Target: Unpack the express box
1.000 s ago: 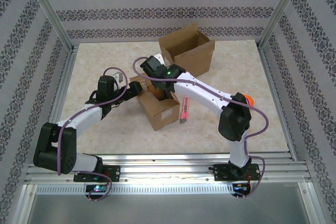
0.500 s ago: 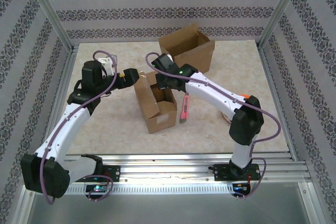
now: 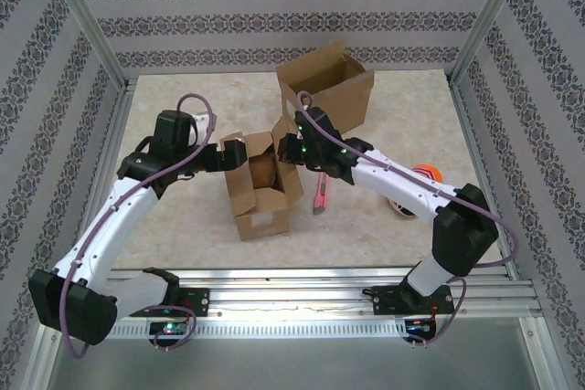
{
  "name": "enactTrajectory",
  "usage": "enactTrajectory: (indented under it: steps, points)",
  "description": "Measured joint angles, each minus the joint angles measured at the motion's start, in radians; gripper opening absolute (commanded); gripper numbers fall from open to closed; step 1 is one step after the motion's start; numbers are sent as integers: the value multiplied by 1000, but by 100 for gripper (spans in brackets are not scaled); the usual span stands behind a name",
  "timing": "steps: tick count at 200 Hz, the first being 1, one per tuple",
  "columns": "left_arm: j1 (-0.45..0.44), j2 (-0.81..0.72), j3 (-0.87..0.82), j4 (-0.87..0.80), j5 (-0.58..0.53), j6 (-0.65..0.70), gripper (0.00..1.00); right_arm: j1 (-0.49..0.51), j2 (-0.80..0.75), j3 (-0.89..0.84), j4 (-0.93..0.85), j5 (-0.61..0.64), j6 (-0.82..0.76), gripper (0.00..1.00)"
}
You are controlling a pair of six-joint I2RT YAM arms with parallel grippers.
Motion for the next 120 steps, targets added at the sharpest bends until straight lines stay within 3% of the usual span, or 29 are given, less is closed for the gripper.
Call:
enactTrajectory:
  steps: [59,110,120]
  points:
    - [-191,145,166,-179,-281,32,100,-4,-54,-157,215,-42,155,0]
    - [-276,266,234,-323,-488,31,100,-4,-68,-224,323,-53,220,0]
    - [-290,288,251,-350,-527,30,96,-4,-68,-227,330,-55,226,0]
